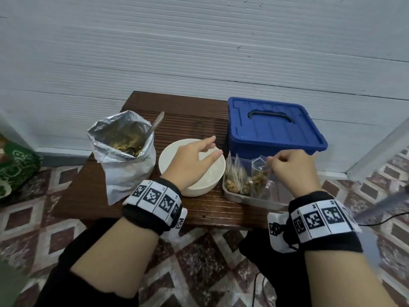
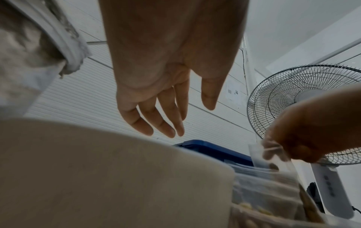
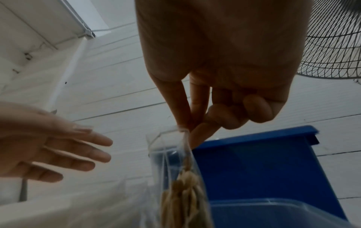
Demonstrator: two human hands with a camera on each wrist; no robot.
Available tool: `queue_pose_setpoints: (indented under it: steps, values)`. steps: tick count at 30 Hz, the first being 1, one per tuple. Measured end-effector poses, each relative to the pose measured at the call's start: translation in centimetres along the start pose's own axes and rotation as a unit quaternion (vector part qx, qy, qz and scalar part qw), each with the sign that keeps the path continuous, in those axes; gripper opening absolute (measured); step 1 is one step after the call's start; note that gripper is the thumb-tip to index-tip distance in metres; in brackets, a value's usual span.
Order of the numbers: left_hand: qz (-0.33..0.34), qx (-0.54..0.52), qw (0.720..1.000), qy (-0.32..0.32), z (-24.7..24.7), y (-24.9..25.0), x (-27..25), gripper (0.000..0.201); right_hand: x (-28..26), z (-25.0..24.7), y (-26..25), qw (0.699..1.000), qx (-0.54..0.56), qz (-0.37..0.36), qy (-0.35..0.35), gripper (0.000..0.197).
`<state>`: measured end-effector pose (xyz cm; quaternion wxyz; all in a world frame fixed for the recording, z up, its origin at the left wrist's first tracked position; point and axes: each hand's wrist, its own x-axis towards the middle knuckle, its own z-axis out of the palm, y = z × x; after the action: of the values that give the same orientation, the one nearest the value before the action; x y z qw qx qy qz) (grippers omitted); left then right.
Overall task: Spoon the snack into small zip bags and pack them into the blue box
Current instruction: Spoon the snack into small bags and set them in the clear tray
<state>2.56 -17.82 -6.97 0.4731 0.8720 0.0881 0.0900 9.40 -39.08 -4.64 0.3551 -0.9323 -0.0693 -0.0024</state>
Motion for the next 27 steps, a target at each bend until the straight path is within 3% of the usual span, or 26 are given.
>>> queue_pose_setpoints:
  steps: [6,13,19,23,27]
  values:
    - [-0.027,0.019,0.999,-0.012,0.1,-0.5,0.0,0.051,-0.3,1.4,0.7,0.997,-0.042,0.050,-0.049,0.028]
    - [-0.040,0.051,0.998,-0.013,0.1,-1.3,0.2,0.046,-0.1,2.0,1.3,0.992,0.000,0.088,-0.088,0.025]
    - [-0.074,0.120,0.989,-0.039,-0.2,-2.5,0.6,0.051,-0.2,1.6,0.9,0.996,0.022,0.077,-0.033,0.032]
    - [-0.080,0.156,0.982,-0.071,0.8,-3.3,0.9,0.059,-0.1,1.8,0.1,0.997,0.052,0.042,0.033,0.025]
    - [-0.065,0.242,0.965,-0.078,1.5,-3.1,1.4,0.066,-0.4,2.0,-0.8,0.997,0.070,0.019,0.040,0.020]
